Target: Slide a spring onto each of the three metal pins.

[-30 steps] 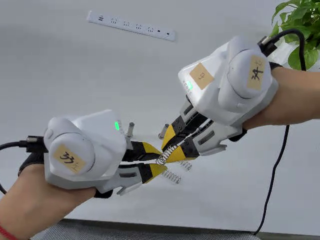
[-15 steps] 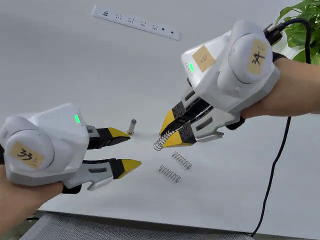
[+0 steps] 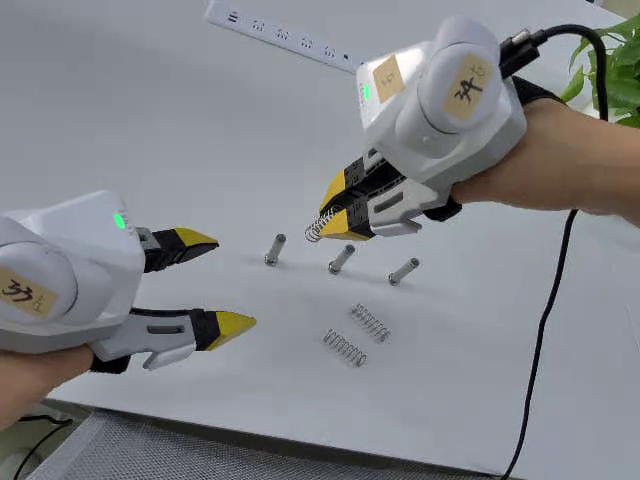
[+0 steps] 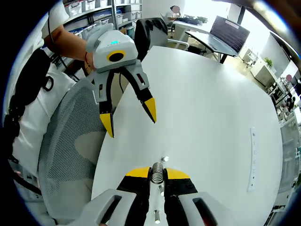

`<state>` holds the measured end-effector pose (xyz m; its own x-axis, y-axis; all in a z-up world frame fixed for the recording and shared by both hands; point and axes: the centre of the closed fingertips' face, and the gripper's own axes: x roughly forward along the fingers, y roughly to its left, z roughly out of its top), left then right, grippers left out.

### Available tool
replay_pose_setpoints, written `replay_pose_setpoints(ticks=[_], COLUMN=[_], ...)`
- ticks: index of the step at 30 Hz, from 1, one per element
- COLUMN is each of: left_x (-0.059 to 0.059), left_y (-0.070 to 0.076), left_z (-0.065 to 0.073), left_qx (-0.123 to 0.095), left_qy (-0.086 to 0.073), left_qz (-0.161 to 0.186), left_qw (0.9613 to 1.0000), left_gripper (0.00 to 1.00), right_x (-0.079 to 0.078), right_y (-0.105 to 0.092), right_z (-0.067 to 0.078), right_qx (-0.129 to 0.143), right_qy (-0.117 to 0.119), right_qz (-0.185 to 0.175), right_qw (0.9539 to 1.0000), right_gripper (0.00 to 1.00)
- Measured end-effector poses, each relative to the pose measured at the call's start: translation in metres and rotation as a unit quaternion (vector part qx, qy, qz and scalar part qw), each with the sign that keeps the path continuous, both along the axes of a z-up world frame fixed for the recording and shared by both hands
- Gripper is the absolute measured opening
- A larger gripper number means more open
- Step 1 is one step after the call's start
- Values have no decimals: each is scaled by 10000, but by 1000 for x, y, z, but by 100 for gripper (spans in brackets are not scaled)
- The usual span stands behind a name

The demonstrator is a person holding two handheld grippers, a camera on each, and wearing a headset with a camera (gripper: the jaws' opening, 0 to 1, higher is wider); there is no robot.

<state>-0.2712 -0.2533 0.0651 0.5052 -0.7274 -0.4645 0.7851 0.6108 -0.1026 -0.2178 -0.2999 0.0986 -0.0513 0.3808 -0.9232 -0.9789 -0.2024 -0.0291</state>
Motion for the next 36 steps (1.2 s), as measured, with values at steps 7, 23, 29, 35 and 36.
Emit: replay_pose_setpoints(ticks=[7, 23, 29, 35, 36], left_x=[0, -1, -3, -2, -2], left_y=[4, 5, 3, 1, 1], left_z=[-5, -15, -17, -18, -18], left_qx=[44, 17, -37, -85, -84], left_qy=[-29, 18, 73, 81, 87], left_qz=[37, 35, 28, 37, 36], left_qw=[10000, 10000, 10000, 9999, 9999], left_gripper=[61, 76, 76, 76, 76], right_x=[11, 12, 12, 13, 13], right_y=[8, 14, 13, 12, 13], right_z=[-16, -46, -52, -57, -57], right_qx=[-99, -309, -420, -482, -480], right_qy=[-13, 65, 66, 98, 104], right_qz=[-48, -11, 27, 55, 53], right_qw=[9999, 9995, 9991, 9988, 9988], right_gripper=[7, 7, 7, 7, 7])
